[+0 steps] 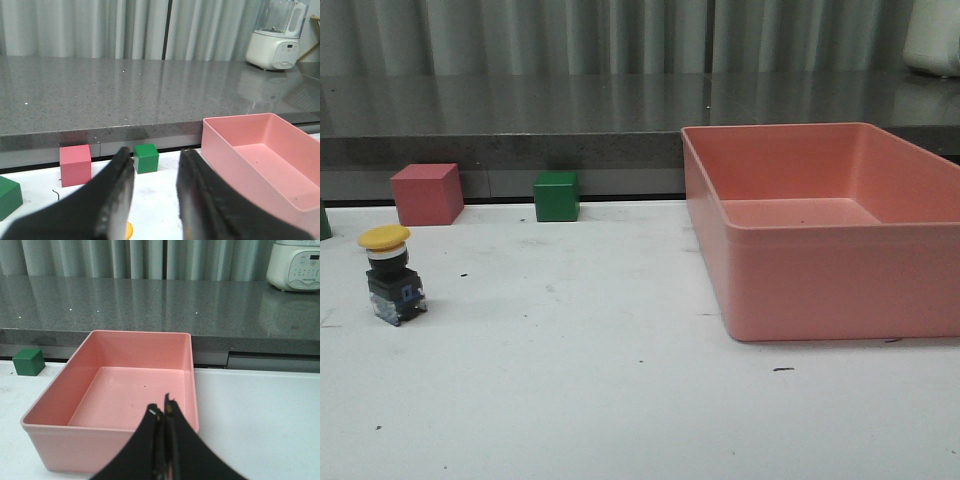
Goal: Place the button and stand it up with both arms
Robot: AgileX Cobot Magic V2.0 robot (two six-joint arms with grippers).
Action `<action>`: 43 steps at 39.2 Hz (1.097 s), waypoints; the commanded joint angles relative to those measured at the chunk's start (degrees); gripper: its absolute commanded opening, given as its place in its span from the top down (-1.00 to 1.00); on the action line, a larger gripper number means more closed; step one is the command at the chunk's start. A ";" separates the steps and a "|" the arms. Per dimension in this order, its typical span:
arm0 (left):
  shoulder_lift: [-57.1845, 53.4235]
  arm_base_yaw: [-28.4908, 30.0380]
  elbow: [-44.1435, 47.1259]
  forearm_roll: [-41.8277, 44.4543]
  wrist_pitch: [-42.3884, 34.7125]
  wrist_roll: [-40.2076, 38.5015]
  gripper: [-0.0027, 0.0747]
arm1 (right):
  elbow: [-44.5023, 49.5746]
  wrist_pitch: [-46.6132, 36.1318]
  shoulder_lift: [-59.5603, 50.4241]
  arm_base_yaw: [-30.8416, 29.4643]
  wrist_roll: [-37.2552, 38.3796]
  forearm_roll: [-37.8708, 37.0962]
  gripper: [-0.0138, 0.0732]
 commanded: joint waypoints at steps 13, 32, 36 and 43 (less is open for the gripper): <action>-13.35 -0.42 -2.08 -0.07 3.53 0.04 0.98 | -1.58 -4.97 0.63 -0.09 -0.49 -0.68 0.84; -13.48 -0.42 -2.08 -0.07 3.53 0.04 0.98 | -1.58 -4.97 0.63 -0.09 -0.49 -0.68 0.84; -13.48 -0.42 -2.08 -0.07 3.53 0.04 0.98 | -1.58 -4.97 0.63 -0.09 -0.49 -0.68 0.84; -14.69 -0.13 1.51 3.06 -0.42 0.04 0.98 | -1.58 -4.97 0.63 -0.09 -0.49 -0.68 0.84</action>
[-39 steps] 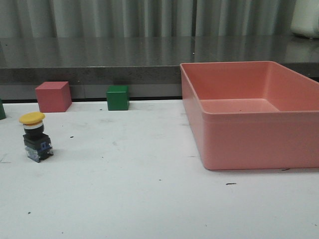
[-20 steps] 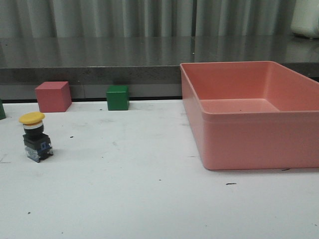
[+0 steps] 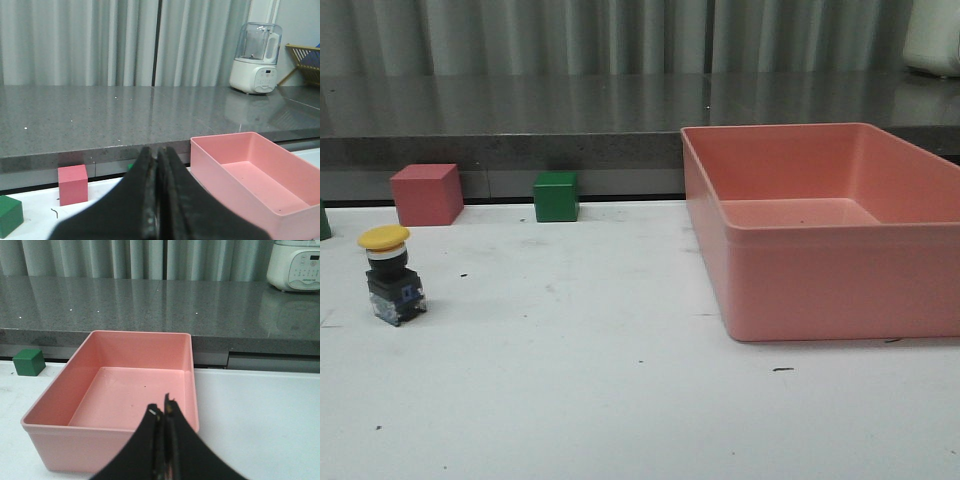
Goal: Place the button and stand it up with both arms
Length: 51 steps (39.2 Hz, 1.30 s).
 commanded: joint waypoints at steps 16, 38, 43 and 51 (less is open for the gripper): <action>-10.87 13.07 15.68 2.50 -7.58 -6.15 0.98 | -1.58 -4.97 0.64 -0.03 -0.49 -0.68 0.84; -11.09 18.61 26.23 2.15 -9.90 -8.11 0.98 | -1.58 -4.97 0.64 -0.03 -0.49 -0.68 0.84; -11.09 18.61 26.23 2.15 -9.90 -8.11 0.98 | -1.58 -4.97 0.64 -0.03 -0.49 -0.68 0.84; -11.09 18.61 26.23 2.15 -9.90 -8.11 0.98 | -1.58 -4.97 0.64 -0.03 -0.49 -0.68 0.84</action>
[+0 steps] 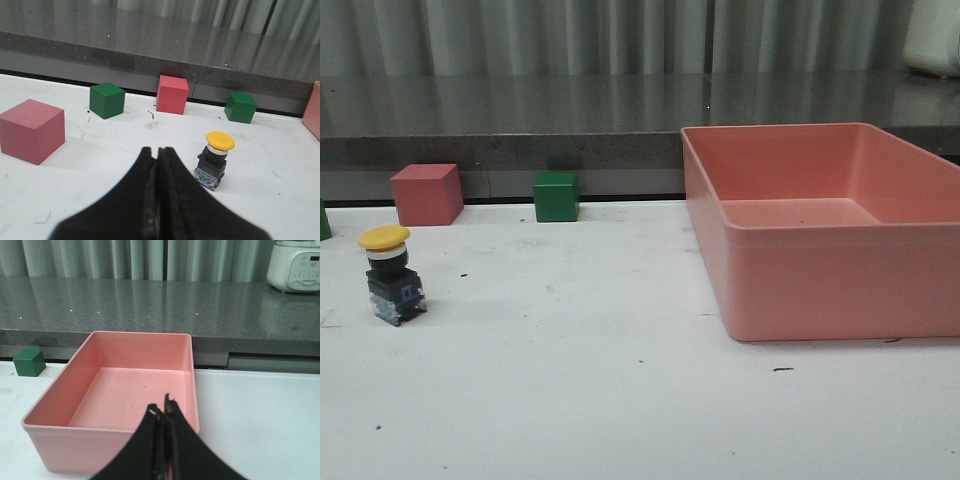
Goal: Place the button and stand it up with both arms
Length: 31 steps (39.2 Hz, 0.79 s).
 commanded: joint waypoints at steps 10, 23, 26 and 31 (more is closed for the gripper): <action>-1.43 0.14 0.96 -0.43 -4.56 -0.57 0.98 | -1.58 -4.78 0.64 -0.03 -0.49 -0.68 0.84; -1.43 0.14 0.96 -0.43 -4.56 -0.57 0.98 | -0.85 -5.02 0.64 -0.04 -0.49 -0.68 0.84; -1.43 0.14 0.96 -0.43 -4.56 -0.57 0.98 | 1.36 -6.25 0.64 -0.10 -0.49 -0.68 0.84; -1.43 0.14 0.96 -0.43 -4.56 -0.57 0.98 | 7.65 -10.33 0.64 -0.23 -0.49 -0.56 0.84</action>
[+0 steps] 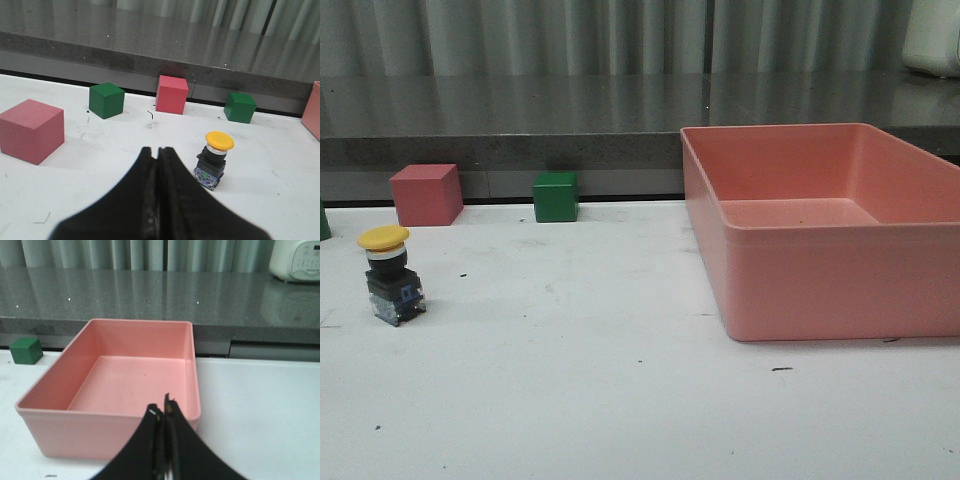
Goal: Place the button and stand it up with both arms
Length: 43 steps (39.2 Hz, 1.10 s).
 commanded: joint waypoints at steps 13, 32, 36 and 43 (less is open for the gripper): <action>-1.43 0.14 0.96 -0.43 -4.67 -0.57 0.98 | 12.77 -6.20 -1.38 -1.49 -0.49 2.00 0.84; -1.33 0.14 0.96 -0.43 -4.67 -0.57 0.98 | 12.77 -4.42 -7.72 -2.61 -0.49 3.37 0.84; -1.33 0.14 0.96 -0.43 -4.67 -0.57 0.98 | 12.77 -4.42 -7.72 -2.61 -0.49 3.37 0.84; -1.33 0.14 0.96 -0.43 -4.67 -0.57 0.98 | 12.77 -4.42 -7.72 -2.61 -0.49 3.37 0.84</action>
